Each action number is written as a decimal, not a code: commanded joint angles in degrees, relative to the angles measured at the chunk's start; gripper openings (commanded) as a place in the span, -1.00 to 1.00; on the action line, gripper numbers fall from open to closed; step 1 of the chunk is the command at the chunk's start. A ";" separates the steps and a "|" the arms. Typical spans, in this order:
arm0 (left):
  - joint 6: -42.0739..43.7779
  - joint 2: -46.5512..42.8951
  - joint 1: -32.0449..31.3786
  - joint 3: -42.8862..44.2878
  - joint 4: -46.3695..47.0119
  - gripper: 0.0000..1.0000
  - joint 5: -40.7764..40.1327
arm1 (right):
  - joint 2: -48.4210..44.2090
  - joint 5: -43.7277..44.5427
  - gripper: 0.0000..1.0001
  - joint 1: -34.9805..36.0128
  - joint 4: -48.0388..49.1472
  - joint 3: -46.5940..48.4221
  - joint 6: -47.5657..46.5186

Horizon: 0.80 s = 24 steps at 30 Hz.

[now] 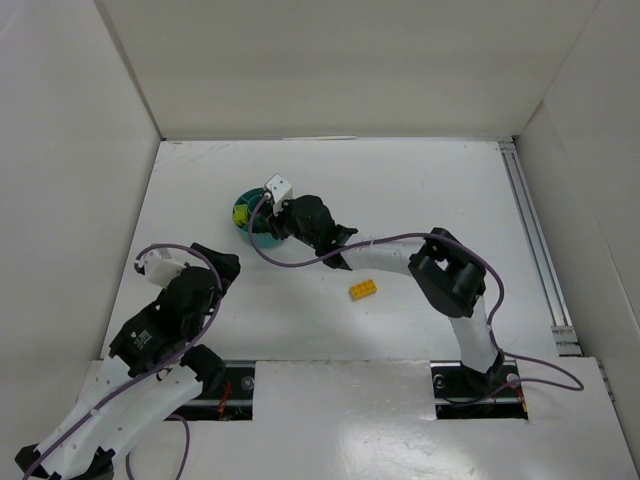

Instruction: Sort the legos into containers by color

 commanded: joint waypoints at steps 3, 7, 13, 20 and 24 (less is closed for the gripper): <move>0.38 -0.36 0.07 2.53 -1.49 1.00 -1.64 | 1.63 5.29 -0.41 0.45 4.57 2.68 3.15; 0.38 -0.36 0.07 3.05 -2.02 1.00 -2.17 | 3.47 5.83 -0.36 0.97 4.57 3.30 5.07; 0.38 -0.36 0.07 3.05 -2.55 1.00 -2.17 | 3.48 6.44 -0.15 1.50 4.57 3.83 5.08; 1.61 -0.36 0.07 3.05 -2.55 1.00 -2.17 | 0.93 5.31 0.09 2.03 4.57 2.16 5.08; 3.89 -0.36 0.07 4.28 0.08 1.00 -0.15 | -2.58 5.30 0.19 2.56 4.57 0.23 3.85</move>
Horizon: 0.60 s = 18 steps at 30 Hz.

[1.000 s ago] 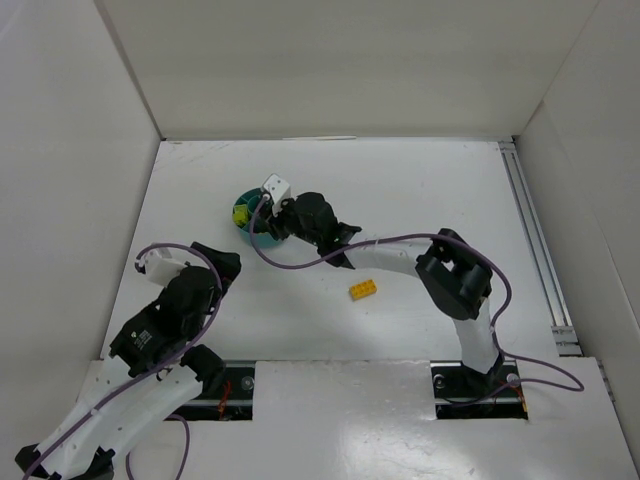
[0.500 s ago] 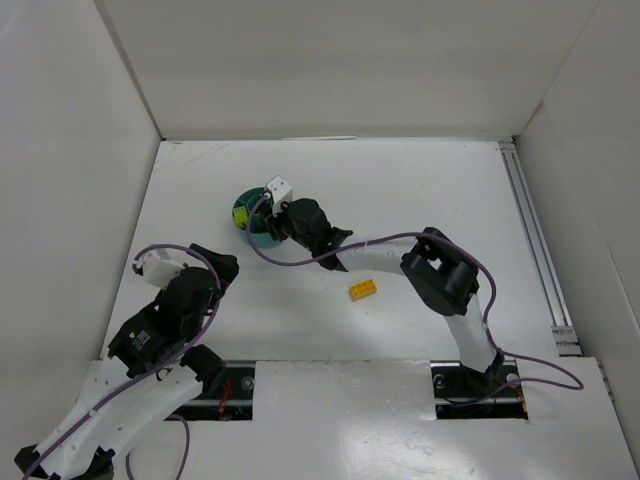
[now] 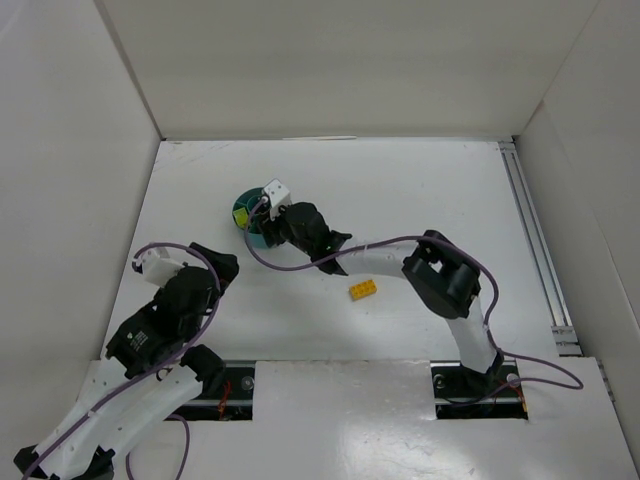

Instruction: Sort the legos into containers by color

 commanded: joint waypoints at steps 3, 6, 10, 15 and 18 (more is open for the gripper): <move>6.99 0.19 0.07 4.31 4.51 1.00 2.37 | -9.20 0.34 0.21 0.79 4.20 -2.93 -0.96; 11.13 2.03 0.07 4.84 8.20 1.00 5.43 | -15.43 3.05 0.36 0.79 4.20 -7.49 -2.27; 20.76 8.26 0.07 4.31 20.22 1.00 16.24 | -25.45 5.09 0.53 -0.44 4.20 -17.33 -2.28; 34.31 26.94 -1.33 4.04 32.54 1.00 33.82 | -42.21 0.97 0.64 -11.06 -6.85 -31.02 2.80; 43.44 34.27 -6.33 5.45 38.60 1.00 38.85 | -49.70 -4.39 0.67 -19.04 -14.94 -36.67 2.82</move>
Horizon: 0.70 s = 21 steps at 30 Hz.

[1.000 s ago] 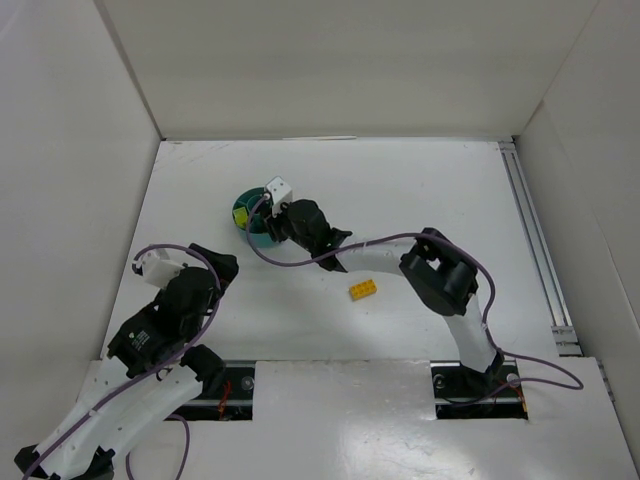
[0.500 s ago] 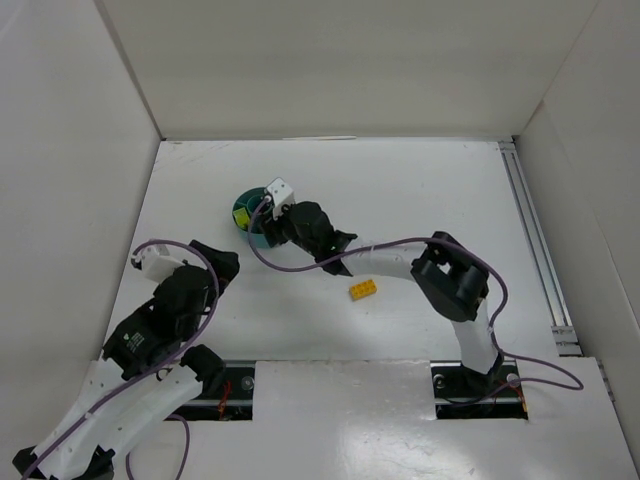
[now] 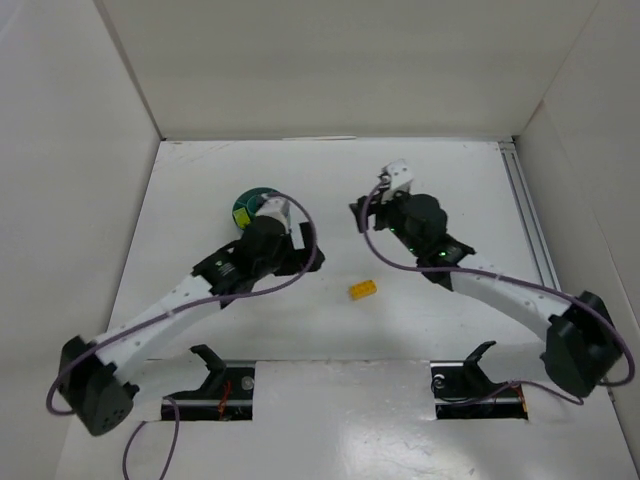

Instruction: Sort the legos into containers by color

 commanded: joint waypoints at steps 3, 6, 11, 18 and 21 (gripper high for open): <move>19.82 11.72 -7.49 2.51 14.92 1.00 12.52 | -15.22 -5.33 0.70 -10.96 -18.89 -8.48 -0.91; 26.51 18.83 -9.08 4.43 18.97 1.00 16.47 | -23.93 -4.81 0.75 -16.59 -27.96 -10.42 -3.28; 32.14 33.92 -10.22 12.14 17.93 0.88 17.10 | -35.00 -3.93 0.78 -25.99 -36.25 -12.62 -3.81; 36.97 44.24 -12.07 18.31 17.23 0.78 17.10 | -37.22 -6.46 0.78 -35.31 -42.50 -12.01 -6.89; 38.21 45.39 -12.69 18.85 15.90 0.73 16.48 | -37.22 -7.96 0.78 -36.98 -42.50 -12.01 -7.42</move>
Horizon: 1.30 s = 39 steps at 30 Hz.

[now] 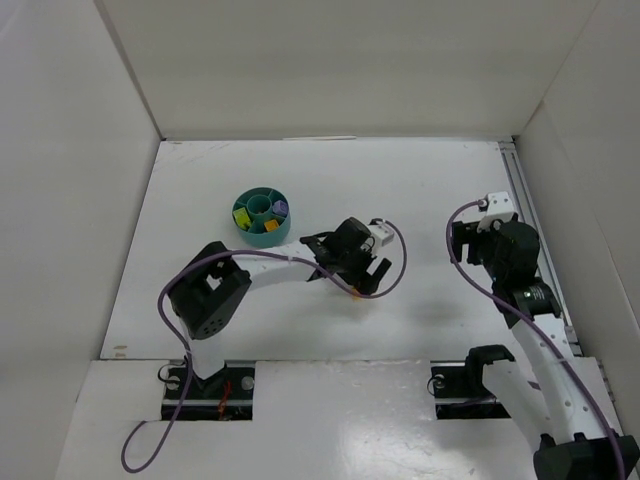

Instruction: Sort the legos into containers by color

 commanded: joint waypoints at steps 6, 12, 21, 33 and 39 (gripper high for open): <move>3.07 0.90 -3.38 2.35 -0.72 0.56 -3.99 | 1.26 -3.86 0.78 -1.21 -1.03 -0.12 -2.73; 1.48 2.31 -4.62 1.65 -2.05 0.29 -6.46 | 1.26 -2.81 0.78 -1.74 -1.03 -0.12 -3.25; -2.37 0.91 -5.15 1.12 -0.12 -0.53 -12.16 | -0.41 -2.28 0.78 -1.74 -1.56 -0.73 -3.25; -21.35 -16.49 -5.15 -4.85 4.10 -0.61 -47.36 | -0.94 -1.75 0.78 -1.74 -1.56 -0.73 -3.25; -31.64 -20.80 -0.85 -9.07 4.10 -0.48 -61.99 | 0.19 -2.37 0.78 -2.26 -1.03 -0.73 -3.78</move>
